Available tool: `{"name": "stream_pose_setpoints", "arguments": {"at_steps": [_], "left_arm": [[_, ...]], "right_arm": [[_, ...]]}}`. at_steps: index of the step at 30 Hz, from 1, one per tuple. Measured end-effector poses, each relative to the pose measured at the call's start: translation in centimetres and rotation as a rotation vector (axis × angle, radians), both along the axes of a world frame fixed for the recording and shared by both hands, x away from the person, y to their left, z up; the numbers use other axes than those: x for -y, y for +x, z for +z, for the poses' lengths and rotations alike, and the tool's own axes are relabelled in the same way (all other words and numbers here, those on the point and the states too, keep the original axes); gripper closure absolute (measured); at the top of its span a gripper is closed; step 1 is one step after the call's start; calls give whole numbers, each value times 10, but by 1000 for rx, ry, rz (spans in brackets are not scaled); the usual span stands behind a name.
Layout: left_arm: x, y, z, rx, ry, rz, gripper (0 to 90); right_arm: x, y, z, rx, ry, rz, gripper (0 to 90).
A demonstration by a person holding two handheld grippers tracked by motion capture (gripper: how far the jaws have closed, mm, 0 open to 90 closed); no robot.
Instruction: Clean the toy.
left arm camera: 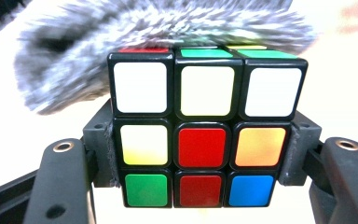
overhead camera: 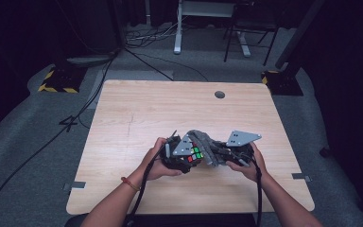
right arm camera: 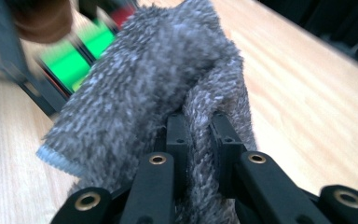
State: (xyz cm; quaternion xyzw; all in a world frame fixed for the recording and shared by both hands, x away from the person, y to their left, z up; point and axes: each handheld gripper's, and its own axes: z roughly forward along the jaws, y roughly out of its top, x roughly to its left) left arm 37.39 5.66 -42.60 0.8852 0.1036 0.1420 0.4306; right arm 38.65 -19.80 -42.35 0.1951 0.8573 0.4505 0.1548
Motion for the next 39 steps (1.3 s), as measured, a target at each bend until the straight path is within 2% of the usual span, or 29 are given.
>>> {"name": "stream_pose_setpoints", "arguments": {"at_steps": [2,4,5,7,10,11,18,22,25,27,28,31,33,36,37,38,39], "left_arm": [[-1,-1,2,4,-15,-7,334],[1,-2,1,6,-18,-19,333],[1,-2,1,6,-18,-19,332],[1,-2,-2,5,10,-20,329],[2,-1,-5,0,30,-18,328],[3,0,-7,1,46,-18,328],[7,1,-10,3,81,-10,328],[6,1,-8,-6,67,-9,329],[3,0,-4,-8,23,-14,331],[2,0,-2,2,21,-11,332],[-1,0,2,2,-3,-11,331],[-6,0,5,3,-26,-6,332],[-7,1,6,-5,-31,-9,332],[-6,1,4,7,-1,-6,331],[-4,1,1,7,34,-7,331],[-1,0,-1,8,51,-10,331],[0,0,-3,6,50,-10,331]], "right_arm": [[1,2,-5,-29,7,6,808],[-2,2,-7,-70,46,38,808],[-4,2,-8,-73,51,52,808],[-5,1,-8,-79,64,59,809],[-1,1,-6,-102,121,73,809],[-2,0,-5,-95,122,76,809],[-5,-4,-1,-54,102,78,809],[-5,-6,2,-35,115,80,808],[-7,-5,2,-9,72,62,809],[-7,-3,-1,-29,63,55,809],[-8,-2,-3,-40,45,52,809],[-11,-2,-10,-59,0,61,809],[-12,-4,-10,-58,-1,69,809],[-12,-7,-5,-35,3,71,809],[-8,-10,-1,-30,45,88,809],[-8,-11,1,-27,58,94,809],[-9,-14,5,-5,61,97,809]]}}
